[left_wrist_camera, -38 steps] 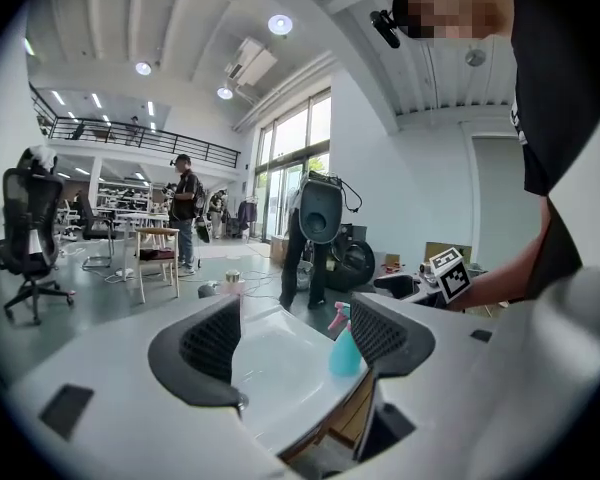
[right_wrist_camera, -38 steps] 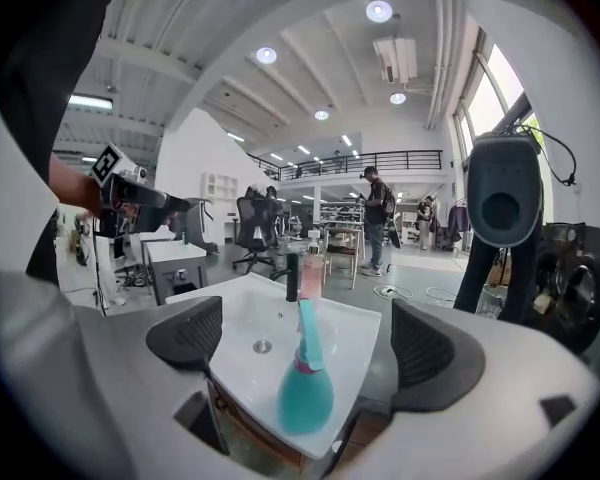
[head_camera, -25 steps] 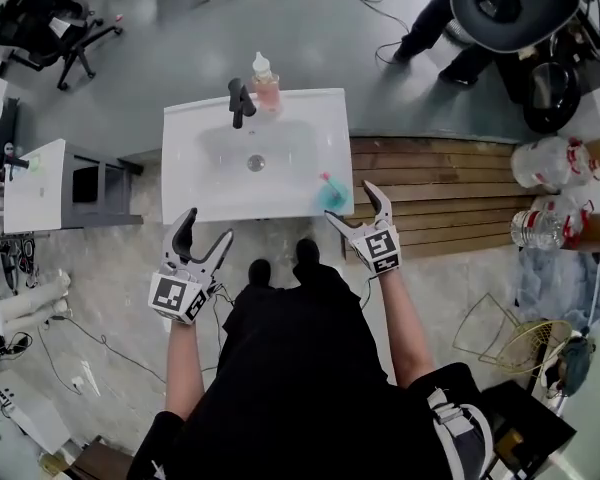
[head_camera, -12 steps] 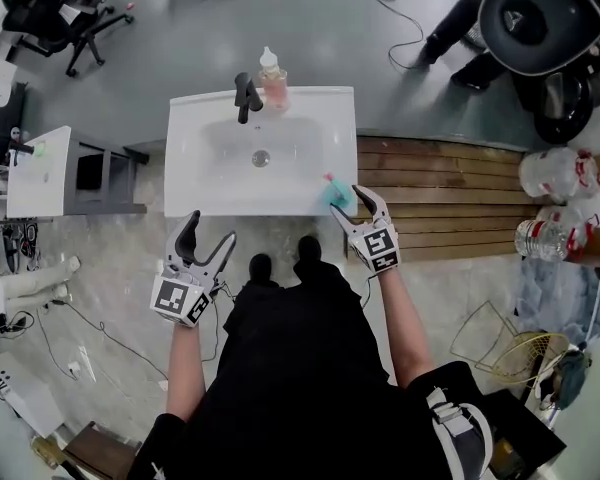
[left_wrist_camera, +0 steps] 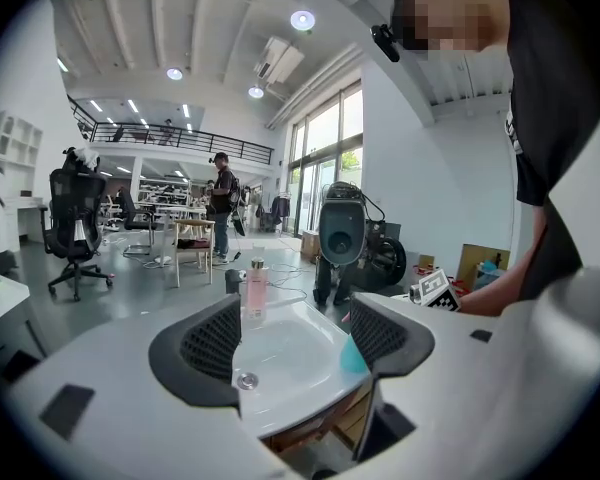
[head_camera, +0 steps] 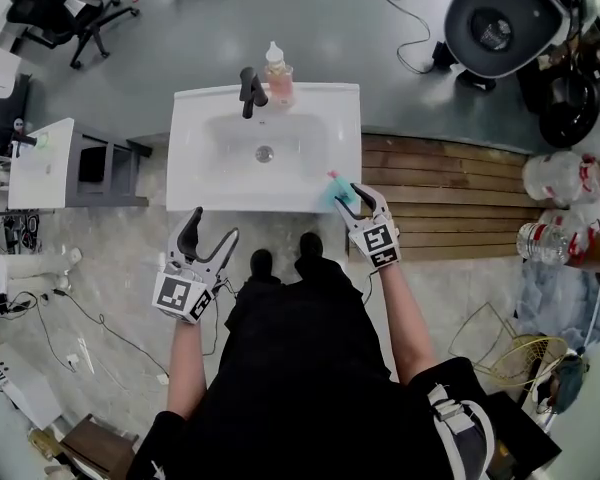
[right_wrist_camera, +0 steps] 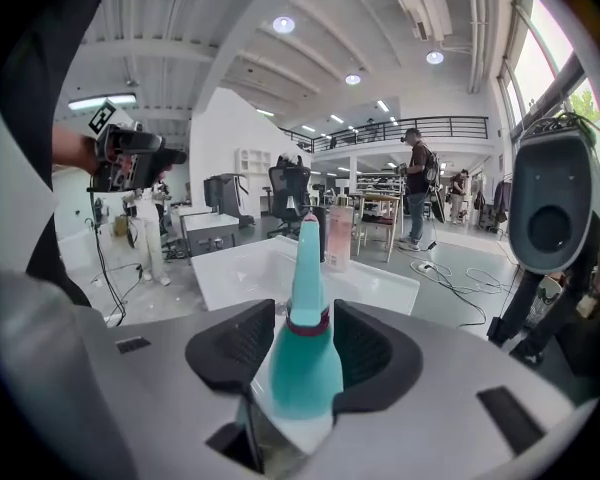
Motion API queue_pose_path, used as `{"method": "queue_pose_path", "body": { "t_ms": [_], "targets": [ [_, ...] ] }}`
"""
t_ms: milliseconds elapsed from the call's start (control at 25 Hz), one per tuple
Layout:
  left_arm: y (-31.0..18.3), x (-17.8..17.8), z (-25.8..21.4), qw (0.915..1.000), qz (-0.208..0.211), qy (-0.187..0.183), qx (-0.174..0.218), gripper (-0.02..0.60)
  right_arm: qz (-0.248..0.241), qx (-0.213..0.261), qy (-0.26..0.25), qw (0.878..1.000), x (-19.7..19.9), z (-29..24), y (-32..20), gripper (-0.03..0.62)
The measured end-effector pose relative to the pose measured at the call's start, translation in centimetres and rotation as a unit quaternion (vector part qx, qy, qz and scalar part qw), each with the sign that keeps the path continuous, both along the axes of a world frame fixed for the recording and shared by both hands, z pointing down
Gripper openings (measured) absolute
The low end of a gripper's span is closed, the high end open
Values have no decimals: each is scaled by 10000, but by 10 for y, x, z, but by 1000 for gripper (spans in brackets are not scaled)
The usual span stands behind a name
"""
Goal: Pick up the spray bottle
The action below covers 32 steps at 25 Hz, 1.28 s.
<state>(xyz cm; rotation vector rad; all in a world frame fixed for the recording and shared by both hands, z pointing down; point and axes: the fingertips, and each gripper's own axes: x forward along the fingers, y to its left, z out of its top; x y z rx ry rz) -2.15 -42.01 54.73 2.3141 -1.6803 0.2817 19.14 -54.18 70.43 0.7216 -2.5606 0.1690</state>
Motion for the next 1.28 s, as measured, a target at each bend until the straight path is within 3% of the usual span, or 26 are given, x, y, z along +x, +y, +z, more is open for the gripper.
{"method": "queue_pose_path", "body": {
  "t_ms": [160, 480, 960, 1080, 1280],
  "targets": [
    [0, 0, 1, 10000, -26, -28, 4, 322, -30, 37, 67, 10000, -1, 0, -1, 160],
    [3, -6, -1, 9998, -68, -202, 38, 321, -50, 13, 70, 10000, -6, -3, 5, 150],
    [10, -10, -11, 9997, 219, -90, 106, 313, -80, 211, -98, 9997, -18, -30, 18, 149],
    [14, -15, -14, 9995, 204, -44, 219, 206, -146, 279, -187, 9993, -24, -42, 23, 149],
    [14, -24, -24, 9990, 207, 29, 385, 129, -195, 409, -227, 9987, -32, -63, 30, 149]
  ]
}}
